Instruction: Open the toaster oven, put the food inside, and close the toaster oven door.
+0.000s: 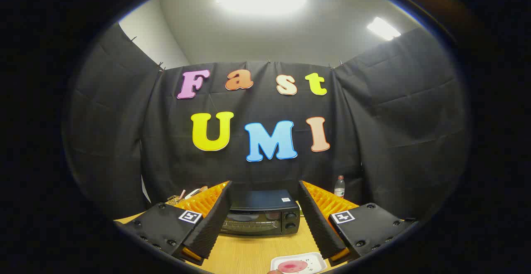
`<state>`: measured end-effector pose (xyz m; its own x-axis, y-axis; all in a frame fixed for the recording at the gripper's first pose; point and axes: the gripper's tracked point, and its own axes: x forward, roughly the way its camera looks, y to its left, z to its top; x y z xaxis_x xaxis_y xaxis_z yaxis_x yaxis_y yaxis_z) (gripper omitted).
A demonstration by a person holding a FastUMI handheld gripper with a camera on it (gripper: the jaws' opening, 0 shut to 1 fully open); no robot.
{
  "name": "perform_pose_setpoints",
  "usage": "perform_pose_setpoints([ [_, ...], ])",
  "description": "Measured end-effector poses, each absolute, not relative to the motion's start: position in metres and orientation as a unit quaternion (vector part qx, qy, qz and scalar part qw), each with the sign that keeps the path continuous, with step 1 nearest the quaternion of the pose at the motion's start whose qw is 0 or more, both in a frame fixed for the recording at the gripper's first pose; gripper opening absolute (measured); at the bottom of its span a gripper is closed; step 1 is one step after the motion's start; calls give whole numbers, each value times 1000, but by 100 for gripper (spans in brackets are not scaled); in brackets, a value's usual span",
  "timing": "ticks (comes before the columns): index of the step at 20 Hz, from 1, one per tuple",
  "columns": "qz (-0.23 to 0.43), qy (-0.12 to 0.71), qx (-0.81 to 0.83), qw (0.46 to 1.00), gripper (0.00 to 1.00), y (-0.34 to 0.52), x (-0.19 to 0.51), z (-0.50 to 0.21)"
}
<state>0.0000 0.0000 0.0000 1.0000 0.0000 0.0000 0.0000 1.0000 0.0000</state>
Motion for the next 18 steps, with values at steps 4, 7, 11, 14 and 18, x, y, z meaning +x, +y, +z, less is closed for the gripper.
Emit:
perform_pose_setpoints([
  [4,-5,2,-1,1000,97,-2,-3,-5],
  [7,-8,4,-5,1000,97,-4,-3,-7],
  [11,-10,10,4,1000,97,-7,-1,-12],
  [14,-8,11,5,1000,97,-4,3,-14],
  [18,6,17,0,1000,98,11,17,-18],
])
